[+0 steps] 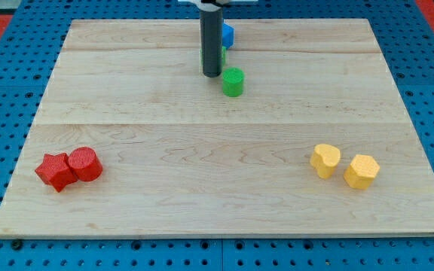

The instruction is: Push green circle to the green star

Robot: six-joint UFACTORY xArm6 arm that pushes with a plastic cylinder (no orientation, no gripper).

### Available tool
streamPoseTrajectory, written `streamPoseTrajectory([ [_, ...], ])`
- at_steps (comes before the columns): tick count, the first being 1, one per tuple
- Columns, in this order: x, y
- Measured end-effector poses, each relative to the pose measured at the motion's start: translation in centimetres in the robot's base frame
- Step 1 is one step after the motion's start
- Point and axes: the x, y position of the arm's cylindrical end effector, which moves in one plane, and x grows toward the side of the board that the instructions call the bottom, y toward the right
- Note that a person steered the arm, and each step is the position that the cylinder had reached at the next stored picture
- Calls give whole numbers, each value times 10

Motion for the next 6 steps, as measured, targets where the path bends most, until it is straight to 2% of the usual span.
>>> streamPoseTrajectory([
  [1, -16, -6],
  [3, 60, -40],
  [4, 70, 49],
  [5, 62, 69],
  [6, 2, 39],
])
